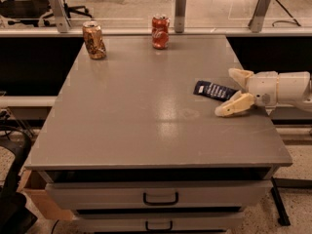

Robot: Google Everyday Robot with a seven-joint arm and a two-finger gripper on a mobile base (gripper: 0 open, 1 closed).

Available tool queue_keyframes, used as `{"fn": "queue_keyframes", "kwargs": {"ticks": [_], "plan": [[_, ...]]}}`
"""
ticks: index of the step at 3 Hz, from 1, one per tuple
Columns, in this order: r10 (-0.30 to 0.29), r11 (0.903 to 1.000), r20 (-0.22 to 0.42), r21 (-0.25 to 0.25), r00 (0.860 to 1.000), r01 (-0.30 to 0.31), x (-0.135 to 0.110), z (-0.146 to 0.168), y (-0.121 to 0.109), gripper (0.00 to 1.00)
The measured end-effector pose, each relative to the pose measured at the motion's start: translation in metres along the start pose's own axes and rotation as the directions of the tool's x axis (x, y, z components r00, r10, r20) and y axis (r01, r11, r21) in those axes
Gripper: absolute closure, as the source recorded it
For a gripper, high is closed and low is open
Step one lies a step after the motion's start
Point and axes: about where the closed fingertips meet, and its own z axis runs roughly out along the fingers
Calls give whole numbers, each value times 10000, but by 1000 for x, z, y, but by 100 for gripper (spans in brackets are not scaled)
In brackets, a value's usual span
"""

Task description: Move rxbar blueberry near orange can

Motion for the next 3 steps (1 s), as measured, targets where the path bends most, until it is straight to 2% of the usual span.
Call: {"fn": "queue_keyframes", "kwargs": {"ticks": [1,3], "plan": [[248,9996,157,-171,9996,-245,15,7,7,18],[248,9995,158,-174,9996,-245,4,3,6,65]]}}
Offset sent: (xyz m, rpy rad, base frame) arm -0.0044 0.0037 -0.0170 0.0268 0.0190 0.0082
